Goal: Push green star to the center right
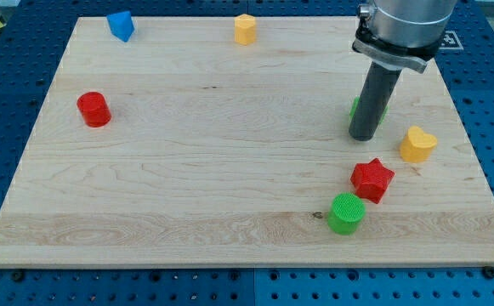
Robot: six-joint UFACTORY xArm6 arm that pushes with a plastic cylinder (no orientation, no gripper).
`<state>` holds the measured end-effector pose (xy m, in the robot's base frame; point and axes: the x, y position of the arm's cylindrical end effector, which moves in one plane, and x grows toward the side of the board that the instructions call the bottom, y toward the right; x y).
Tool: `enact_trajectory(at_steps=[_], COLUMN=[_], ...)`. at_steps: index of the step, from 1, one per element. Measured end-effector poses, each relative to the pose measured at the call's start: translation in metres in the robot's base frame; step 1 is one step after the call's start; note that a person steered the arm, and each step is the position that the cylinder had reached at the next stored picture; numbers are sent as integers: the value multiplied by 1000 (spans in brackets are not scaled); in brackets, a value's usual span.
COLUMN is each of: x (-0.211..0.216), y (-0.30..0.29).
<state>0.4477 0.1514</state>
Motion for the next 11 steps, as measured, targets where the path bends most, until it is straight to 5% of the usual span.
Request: enact_trajectory(at_steps=[5, 11], x=[-83, -36], y=[-16, 46])
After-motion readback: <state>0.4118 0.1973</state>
